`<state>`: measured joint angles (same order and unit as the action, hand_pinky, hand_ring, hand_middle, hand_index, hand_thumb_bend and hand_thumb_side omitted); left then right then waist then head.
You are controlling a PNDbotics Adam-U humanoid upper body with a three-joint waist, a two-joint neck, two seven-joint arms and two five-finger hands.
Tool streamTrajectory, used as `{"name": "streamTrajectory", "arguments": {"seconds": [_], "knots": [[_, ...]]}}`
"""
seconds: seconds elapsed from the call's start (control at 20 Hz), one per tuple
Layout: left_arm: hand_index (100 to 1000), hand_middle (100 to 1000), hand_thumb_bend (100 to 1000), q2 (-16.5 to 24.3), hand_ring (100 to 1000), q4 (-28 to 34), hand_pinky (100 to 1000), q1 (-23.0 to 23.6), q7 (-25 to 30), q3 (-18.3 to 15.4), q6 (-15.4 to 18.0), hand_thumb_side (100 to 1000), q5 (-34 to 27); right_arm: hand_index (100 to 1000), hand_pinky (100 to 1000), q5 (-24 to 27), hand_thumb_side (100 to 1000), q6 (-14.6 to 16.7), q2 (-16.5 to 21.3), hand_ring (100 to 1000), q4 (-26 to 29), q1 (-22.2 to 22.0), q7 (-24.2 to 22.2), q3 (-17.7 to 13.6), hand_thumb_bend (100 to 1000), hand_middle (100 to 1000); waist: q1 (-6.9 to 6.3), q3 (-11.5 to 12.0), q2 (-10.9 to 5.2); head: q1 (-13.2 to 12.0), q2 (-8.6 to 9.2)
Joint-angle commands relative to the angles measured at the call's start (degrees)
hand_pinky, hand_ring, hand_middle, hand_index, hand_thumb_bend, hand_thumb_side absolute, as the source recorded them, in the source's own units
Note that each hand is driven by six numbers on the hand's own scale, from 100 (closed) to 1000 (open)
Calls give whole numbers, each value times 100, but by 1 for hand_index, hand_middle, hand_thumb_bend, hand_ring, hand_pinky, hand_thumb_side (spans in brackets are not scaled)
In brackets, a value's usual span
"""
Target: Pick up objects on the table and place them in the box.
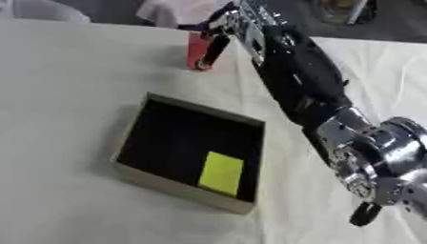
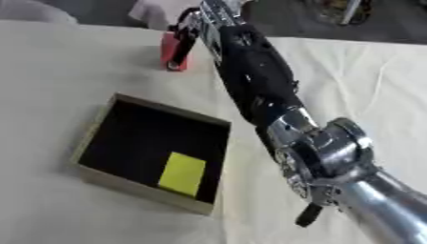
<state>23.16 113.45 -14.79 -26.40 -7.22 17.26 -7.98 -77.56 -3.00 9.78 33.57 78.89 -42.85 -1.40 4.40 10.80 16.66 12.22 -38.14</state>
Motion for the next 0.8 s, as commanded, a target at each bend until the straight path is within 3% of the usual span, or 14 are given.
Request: {"name": "streamTrajectory", "arguments": {"seconds": [0.05, 0.2, 0.3, 0.4, 0.55, 0.7, 0.8], "knots": [[778, 697, 303, 65, 748, 115, 657, -70, 21, -14, 4, 647, -15, 1000, 1000, -76, 507, 13, -1, 1000, 104, 65, 103, -15, 280, 924, -42, 11, -75, 21, 70], [778, 697, 301, 67, 748, 115, 657, -62, 28, -17, -1, 649, -10, 988, 1000, -135, 497, 16, 8, 1000, 207, 78, 181, -7, 313, 868, -38, -1, -71, 20, 55], [778, 697, 301, 64, 748, 115, 657, -70, 34, -13, -3, 649, -10, 901, 974, -257, 463, -6, 21, 967, 286, 89, 302, 22, 341, 716, -37, -10, -68, 24, 66], [777, 697, 300, 65, 748, 115, 657, -76, 37, -14, -4, 649, -11, 778, 927, -422, 343, -100, 46, 884, 422, 88, 467, 65, 417, 547, -40, -12, -65, 29, 82], [777, 697, 297, 64, 749, 115, 657, -71, 35, -18, -5, 651, -11, 637, 849, -676, 184, -283, 51, 715, 671, 56, 721, 140, 457, 440, -46, -5, -57, 40, 92], [776, 696, 294, 54, 749, 115, 657, -72, 38, -18, -7, 651, -12, 570, 815, -906, 100, -272, -1, 634, 762, 2, 989, 106, 399, 401, -47, -9, -49, 41, 94], [776, 696, 293, 50, 749, 115, 657, -73, 44, -17, -11, 652, -11, 520, 791, -905, 100, -216, -22, 587, 743, -21, 1179, 64, 342, 365, -47, -14, -46, 40, 92]]}}
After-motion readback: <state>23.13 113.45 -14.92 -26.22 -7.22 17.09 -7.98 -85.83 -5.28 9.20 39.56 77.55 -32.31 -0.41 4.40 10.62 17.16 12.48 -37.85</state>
